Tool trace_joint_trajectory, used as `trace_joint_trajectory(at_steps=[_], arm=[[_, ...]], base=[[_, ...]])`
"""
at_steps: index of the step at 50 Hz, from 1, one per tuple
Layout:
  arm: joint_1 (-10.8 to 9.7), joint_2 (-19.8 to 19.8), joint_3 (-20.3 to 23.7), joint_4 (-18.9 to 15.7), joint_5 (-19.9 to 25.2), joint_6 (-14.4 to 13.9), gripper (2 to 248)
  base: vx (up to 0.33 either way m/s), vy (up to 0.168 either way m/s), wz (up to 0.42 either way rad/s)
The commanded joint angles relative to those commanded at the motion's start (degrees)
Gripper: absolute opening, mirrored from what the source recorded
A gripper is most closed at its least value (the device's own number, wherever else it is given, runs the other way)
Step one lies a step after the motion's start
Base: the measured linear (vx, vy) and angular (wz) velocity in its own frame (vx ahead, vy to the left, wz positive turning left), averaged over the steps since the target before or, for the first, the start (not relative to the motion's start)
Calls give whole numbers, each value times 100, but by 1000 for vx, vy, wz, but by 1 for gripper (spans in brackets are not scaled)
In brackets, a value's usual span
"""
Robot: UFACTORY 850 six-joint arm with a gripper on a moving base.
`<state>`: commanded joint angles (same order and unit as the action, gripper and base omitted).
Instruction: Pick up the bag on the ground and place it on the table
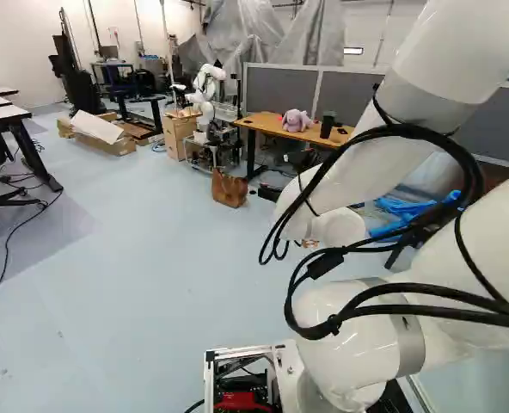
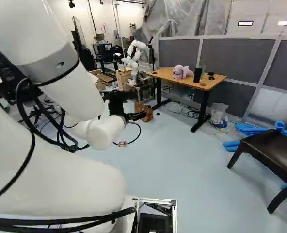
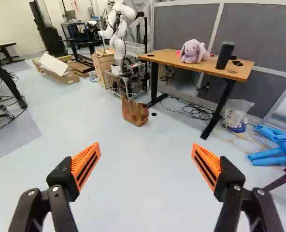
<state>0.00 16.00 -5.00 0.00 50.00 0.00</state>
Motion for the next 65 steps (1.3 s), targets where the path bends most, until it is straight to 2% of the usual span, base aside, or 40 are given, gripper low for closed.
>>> trace_joint_trajectory(at_steps=[65], arm=[[0,0,0,0,0,0,247]], base=[[148,4,-11]])
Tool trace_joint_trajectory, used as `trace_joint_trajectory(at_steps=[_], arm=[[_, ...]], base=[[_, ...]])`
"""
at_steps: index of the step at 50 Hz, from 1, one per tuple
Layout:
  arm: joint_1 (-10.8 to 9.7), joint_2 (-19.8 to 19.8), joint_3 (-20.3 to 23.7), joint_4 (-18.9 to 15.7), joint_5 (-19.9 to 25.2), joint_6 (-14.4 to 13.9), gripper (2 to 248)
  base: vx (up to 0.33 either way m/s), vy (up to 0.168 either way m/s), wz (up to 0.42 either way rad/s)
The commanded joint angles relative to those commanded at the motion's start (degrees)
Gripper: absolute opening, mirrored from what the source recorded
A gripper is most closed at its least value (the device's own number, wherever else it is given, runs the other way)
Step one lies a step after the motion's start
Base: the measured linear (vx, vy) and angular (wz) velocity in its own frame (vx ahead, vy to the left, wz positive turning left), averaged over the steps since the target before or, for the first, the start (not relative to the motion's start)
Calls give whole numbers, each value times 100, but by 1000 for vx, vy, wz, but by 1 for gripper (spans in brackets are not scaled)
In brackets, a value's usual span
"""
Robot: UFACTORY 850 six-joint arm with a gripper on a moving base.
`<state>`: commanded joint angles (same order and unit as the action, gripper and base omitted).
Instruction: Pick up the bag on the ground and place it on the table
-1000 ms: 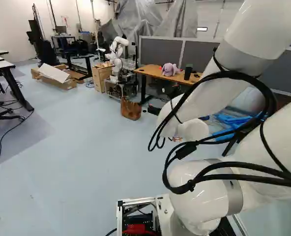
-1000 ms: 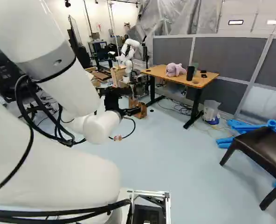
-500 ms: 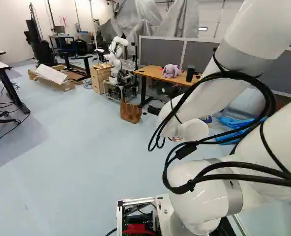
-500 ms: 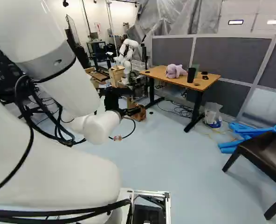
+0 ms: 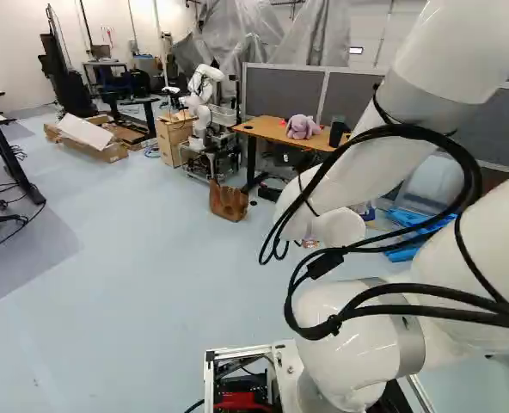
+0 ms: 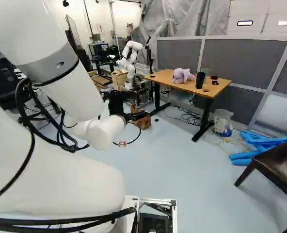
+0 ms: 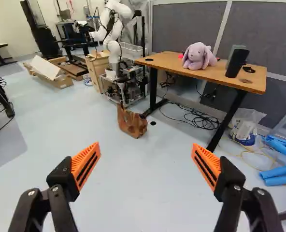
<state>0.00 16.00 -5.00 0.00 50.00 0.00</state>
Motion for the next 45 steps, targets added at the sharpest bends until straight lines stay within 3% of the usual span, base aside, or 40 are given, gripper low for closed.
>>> trace_joint_trajectory(at_steps=[45], arm=[[0,0,0,0,0,0,247]], base=[[189,5,-7]])
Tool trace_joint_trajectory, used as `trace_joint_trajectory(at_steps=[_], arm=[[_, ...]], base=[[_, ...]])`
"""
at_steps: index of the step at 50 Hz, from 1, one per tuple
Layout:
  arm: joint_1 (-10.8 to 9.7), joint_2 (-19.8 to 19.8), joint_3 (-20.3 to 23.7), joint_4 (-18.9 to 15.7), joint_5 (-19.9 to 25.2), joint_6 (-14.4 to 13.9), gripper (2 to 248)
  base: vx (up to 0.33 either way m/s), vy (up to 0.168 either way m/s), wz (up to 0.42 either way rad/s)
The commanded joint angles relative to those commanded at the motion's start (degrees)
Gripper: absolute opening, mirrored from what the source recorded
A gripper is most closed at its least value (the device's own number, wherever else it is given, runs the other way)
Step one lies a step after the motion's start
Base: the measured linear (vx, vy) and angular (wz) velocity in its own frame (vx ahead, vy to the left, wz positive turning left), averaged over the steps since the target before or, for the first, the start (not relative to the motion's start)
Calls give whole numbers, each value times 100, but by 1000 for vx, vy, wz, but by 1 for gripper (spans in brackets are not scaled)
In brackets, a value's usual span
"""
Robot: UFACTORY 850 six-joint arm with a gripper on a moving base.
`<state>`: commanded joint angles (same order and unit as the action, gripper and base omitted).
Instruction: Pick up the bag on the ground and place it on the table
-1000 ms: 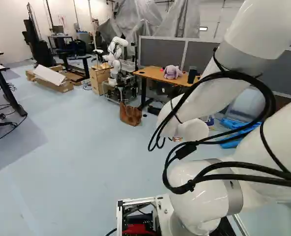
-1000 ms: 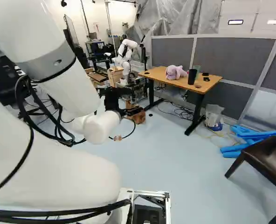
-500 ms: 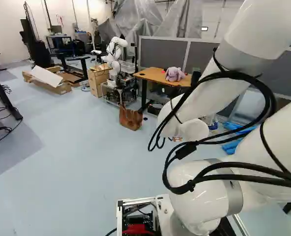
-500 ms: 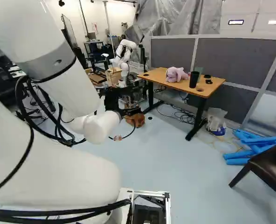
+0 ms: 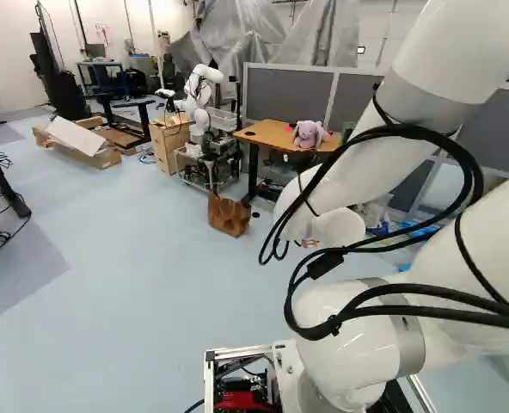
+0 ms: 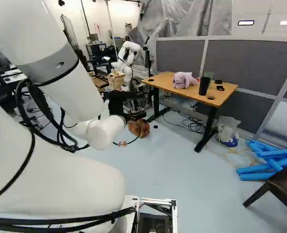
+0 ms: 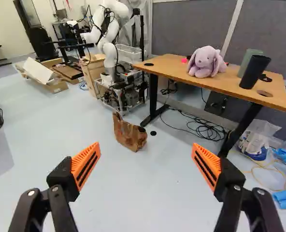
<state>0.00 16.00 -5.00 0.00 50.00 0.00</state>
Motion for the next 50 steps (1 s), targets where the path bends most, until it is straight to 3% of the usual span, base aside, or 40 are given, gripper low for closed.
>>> trace_joint_trajectory(at_steps=[26,50], arm=[[0,0,0,0,0,0,247],[0,0,0,0,0,0,247]], base=[[192,7,-7],[194,49,-14]])
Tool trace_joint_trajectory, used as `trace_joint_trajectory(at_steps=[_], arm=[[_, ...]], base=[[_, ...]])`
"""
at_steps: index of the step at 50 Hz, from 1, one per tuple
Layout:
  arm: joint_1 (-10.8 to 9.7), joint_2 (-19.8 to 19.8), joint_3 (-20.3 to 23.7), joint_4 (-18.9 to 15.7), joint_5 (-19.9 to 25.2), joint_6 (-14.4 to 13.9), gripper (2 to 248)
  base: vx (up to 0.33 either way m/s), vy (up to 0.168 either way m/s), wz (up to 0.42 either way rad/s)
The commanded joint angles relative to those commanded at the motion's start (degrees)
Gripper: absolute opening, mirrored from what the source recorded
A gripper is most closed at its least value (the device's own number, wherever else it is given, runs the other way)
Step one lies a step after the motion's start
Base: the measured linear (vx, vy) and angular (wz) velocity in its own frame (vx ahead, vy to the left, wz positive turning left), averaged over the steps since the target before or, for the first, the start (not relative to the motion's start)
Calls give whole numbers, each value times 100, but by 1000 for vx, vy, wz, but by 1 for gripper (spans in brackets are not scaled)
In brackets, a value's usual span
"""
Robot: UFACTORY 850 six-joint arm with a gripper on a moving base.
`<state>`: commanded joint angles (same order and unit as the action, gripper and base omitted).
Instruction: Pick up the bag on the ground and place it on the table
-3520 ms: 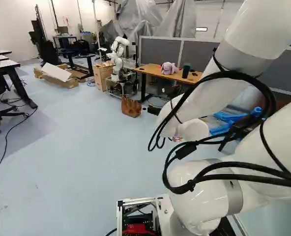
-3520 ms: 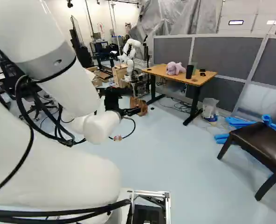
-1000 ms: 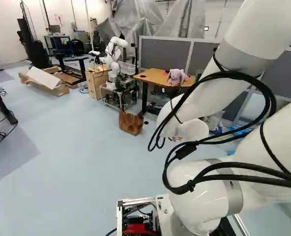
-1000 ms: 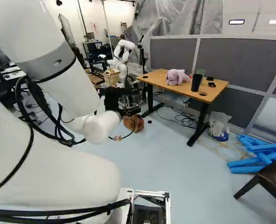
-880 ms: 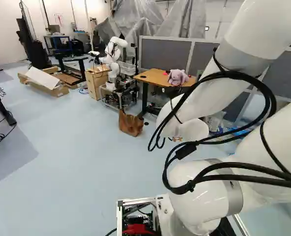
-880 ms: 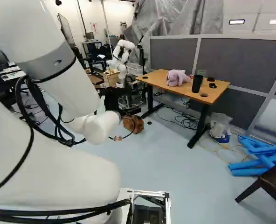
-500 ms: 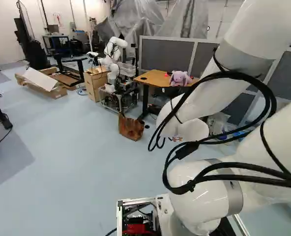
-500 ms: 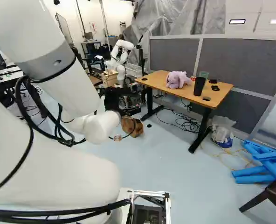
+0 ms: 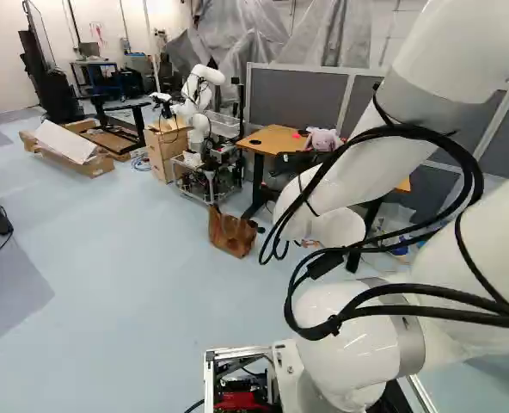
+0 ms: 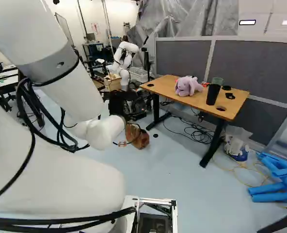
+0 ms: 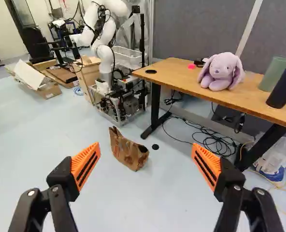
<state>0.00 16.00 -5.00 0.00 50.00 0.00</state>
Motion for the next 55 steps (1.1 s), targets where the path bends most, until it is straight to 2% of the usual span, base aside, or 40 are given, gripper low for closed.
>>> trace_joint_trajectory(at_steps=[55], arm=[[0,0,0,0,0,0,247]], base=[[195,51,-16]])
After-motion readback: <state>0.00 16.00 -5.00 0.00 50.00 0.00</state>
